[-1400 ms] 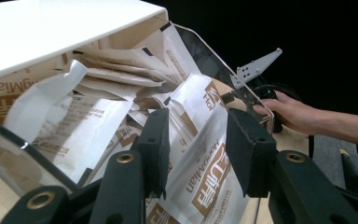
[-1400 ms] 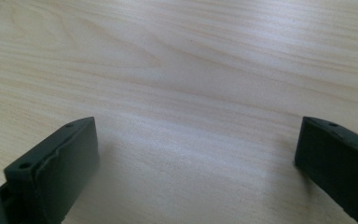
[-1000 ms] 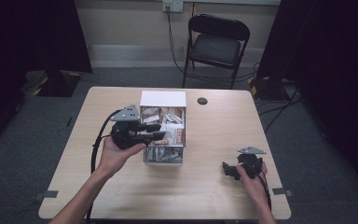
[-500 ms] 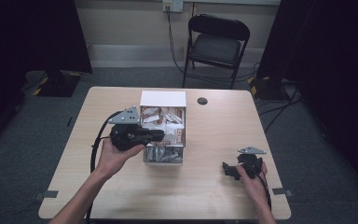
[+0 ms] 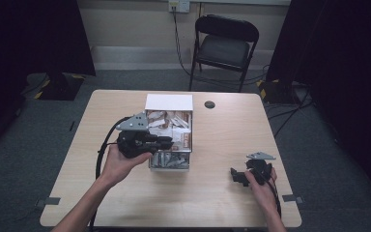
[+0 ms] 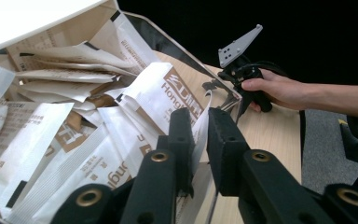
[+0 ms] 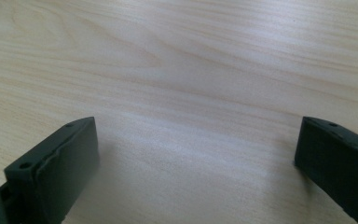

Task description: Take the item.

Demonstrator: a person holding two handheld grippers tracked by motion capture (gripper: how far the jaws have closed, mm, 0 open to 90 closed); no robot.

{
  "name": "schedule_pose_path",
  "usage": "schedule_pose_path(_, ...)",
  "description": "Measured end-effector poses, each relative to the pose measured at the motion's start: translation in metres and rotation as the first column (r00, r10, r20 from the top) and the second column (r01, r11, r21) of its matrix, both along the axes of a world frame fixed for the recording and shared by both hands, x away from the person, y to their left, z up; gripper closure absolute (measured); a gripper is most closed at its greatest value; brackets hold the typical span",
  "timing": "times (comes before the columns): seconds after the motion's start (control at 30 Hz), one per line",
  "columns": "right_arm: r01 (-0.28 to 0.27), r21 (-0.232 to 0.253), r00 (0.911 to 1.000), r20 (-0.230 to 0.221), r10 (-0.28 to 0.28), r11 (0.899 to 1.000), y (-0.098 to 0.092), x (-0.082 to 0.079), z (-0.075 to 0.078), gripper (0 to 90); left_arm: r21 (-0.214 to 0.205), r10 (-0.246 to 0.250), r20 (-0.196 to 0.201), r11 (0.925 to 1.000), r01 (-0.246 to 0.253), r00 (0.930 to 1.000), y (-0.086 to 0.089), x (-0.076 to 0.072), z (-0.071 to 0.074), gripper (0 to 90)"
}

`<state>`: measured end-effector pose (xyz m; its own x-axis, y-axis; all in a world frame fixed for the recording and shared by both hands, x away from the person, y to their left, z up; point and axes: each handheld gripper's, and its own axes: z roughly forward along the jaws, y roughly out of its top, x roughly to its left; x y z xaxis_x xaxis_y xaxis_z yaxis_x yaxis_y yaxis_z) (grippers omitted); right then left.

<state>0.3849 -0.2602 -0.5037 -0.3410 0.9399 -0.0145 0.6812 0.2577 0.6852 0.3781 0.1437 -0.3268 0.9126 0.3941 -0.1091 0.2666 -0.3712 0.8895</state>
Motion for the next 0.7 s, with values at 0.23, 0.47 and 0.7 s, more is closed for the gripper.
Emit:
schedule_pose_path(0.23, 0.000, 0.000, 1.0000, 0.000, 0.000, 1.000, 0.0000, 0.0000, 0.0000, 0.0, 0.020, 0.014, 0.006, 0.9997, -0.014, 0.9999, -0.0015, 0.0020, -0.0040, 77.3)
schedule_pose_path(0.47, 0.000, 0.000, 1.0000, 0.000, 0.000, 1.000, 0.0000, -0.0001, 0.0000, 0.0, 0.012, 0.001, -0.022, 0.9999, -0.001, 0.9998, -0.0002, 0.0031, -0.0046, 87.9)
schedule_pose_path(0.7, -0.001, 0.000, 1.0000, 0.000, 0.001, 1.000, 0.0001, -0.0003, 0.0000, 0.0, -0.001, 0.001, -0.038, 1.0000, -0.001, 0.9993, 0.0013, 0.0052, -0.0048, 90.0)
